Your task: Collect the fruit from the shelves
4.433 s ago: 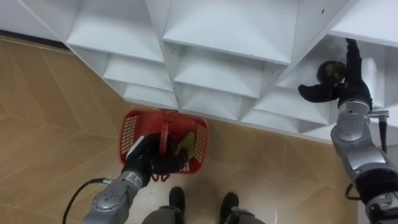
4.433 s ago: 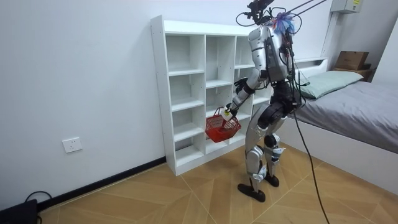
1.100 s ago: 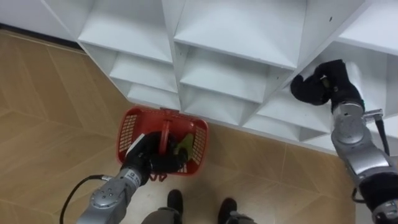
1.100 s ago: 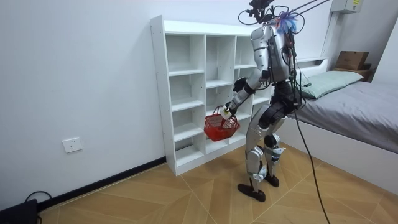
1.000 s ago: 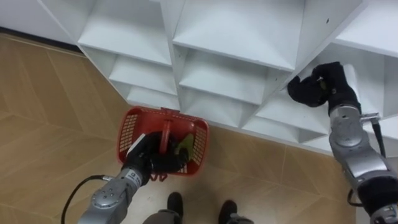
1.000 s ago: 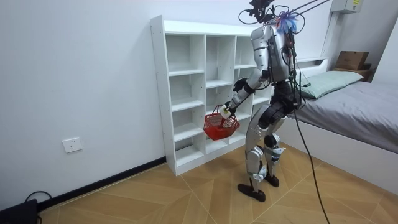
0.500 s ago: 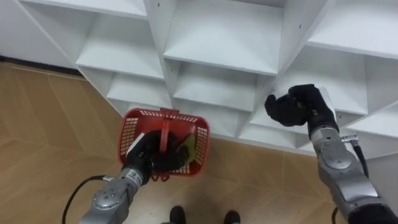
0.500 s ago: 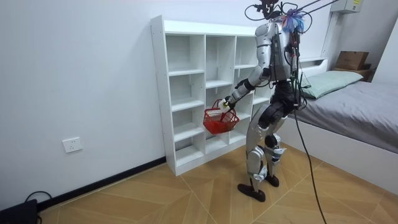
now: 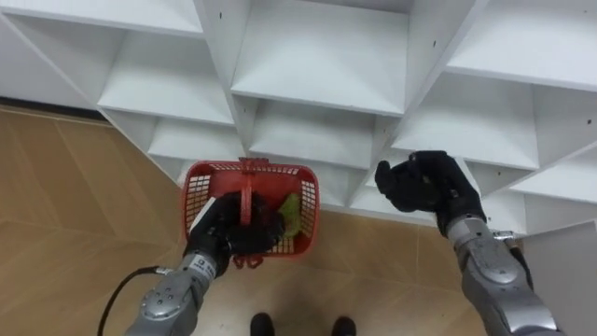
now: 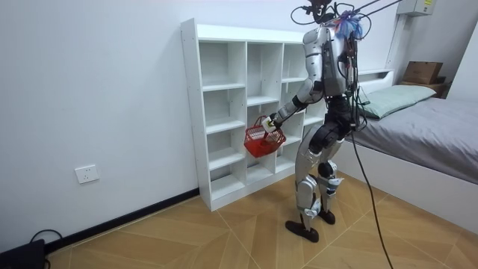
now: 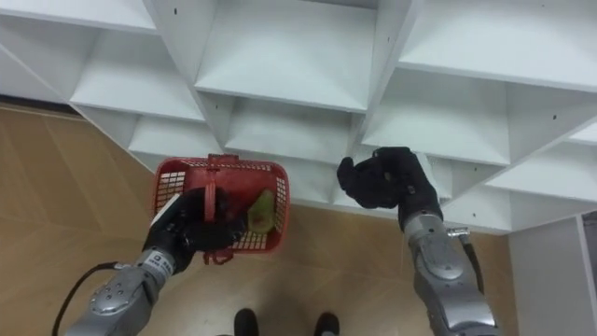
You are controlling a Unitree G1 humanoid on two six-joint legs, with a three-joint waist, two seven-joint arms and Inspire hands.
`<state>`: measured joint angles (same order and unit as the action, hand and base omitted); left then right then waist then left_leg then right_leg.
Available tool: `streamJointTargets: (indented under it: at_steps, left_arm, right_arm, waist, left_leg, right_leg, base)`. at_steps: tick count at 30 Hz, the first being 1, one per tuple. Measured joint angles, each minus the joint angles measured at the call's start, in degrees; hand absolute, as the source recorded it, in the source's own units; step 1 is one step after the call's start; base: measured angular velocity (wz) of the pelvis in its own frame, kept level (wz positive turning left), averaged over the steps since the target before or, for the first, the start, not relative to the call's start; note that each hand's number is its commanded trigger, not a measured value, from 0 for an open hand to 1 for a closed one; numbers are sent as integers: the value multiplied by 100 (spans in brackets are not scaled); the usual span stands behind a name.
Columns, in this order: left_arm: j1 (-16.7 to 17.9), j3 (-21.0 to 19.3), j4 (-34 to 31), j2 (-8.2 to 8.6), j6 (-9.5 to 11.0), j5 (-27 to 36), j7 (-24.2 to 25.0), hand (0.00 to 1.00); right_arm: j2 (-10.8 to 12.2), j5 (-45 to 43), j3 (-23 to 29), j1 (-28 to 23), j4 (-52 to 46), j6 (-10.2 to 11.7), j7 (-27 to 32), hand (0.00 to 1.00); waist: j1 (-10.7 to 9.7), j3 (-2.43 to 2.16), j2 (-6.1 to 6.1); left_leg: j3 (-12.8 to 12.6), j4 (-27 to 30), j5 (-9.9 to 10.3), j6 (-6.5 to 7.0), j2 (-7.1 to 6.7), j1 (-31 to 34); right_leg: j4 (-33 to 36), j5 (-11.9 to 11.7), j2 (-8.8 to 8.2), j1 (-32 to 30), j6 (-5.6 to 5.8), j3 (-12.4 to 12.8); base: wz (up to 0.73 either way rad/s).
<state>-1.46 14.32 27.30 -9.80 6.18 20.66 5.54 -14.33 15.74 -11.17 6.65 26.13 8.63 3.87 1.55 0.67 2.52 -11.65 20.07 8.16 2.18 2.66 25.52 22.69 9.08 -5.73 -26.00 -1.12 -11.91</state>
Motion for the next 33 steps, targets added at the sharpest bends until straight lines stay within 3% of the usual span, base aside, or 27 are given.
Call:
streamJointTargets:
  at_steps: [9,12,21,33]
  left_arm:
    - [149,42,-137,58,52,12,-38,100]
    - [151,42,-151,168,53,57,-40,100]
    - [341,288,-523,474,85,671,16,100]
    - [311,396,-644,479,85,800,247,100]
  right_arm:
    - [202,-21,-16,-336,-605,19,-25,100]
    - [326,-10,-49,-353,-721,54,-32,100]
    - [365,409,-165,-197,-752,85,-217,100]
    - [529,397,-228,-97,-1118,210,-213,100]
  waist:
    - [16,33,-64]
    - [17,31,-79]
    - [47,24,-146]
    - [19,20,-192]
  left_leg:
    - [-11,-61,0,0,-10,3]
    - [-11,-69,4,-5,-9,3]
    - [-21,-87,7,-11,-3,1]
    - [-58,-119,2,-21,18,-36]
  right_leg:
    - [-96,-11,6,-14,9,6]
    - [-116,-14,21,-4,14,16]
    - [-99,-22,40,-18,22,63]
    - [-115,-34,72,-12,3,112]
  base:
    - [0]
    - [0]
    - [-1]
    - [-1]
